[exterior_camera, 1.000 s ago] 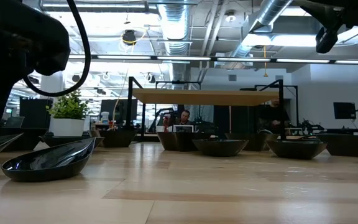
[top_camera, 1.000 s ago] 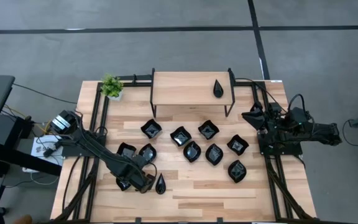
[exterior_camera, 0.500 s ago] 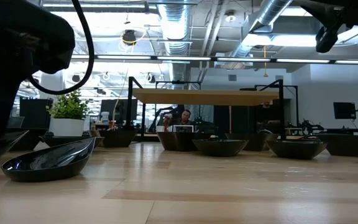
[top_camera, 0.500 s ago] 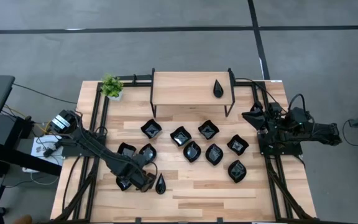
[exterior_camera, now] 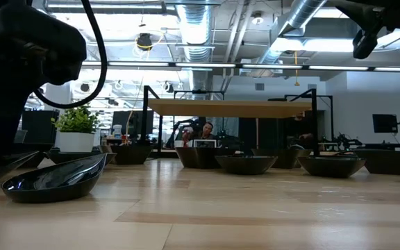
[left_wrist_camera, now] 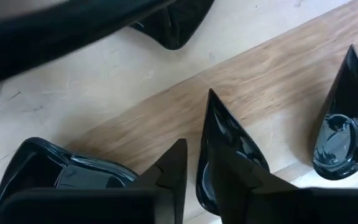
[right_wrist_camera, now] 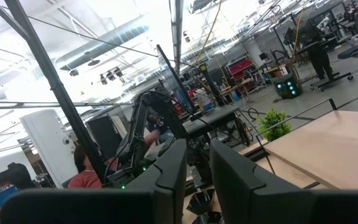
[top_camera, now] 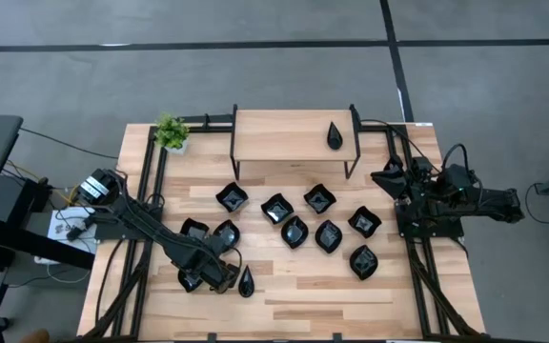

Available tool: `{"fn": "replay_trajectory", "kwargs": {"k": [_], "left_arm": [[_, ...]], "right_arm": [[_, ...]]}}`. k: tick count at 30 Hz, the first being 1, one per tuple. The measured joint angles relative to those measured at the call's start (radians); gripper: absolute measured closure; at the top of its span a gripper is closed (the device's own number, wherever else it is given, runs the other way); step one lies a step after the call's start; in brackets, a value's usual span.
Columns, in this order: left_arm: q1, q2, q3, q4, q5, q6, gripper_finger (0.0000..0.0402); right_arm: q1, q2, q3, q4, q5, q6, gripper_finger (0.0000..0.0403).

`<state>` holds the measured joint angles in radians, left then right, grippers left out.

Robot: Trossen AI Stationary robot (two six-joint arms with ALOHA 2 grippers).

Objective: Pick & Place Mini shaped plates
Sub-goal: Stack the black plate on top of the black plate on the shelf

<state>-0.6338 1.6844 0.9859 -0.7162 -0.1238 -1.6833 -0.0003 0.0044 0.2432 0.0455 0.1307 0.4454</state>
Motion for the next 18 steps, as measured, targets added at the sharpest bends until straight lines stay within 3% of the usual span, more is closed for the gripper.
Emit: {"fn": "replay_trajectory", "kwargs": {"k": [9, 18], "left_arm": [[0.0, 0.028, 0.0, 0.015, 0.002, 0.0, 0.0291], [0.0, 0.058, -0.002, 0.032, 0.026, -0.004, 0.0292]], "right_arm": [[0.0, 0.0, 0.0, 0.0, 0.0, 0.0, 0.0336], [0.0, 0.0, 0.0, 0.0, 0.0, 0.0, 0.0336]]}}
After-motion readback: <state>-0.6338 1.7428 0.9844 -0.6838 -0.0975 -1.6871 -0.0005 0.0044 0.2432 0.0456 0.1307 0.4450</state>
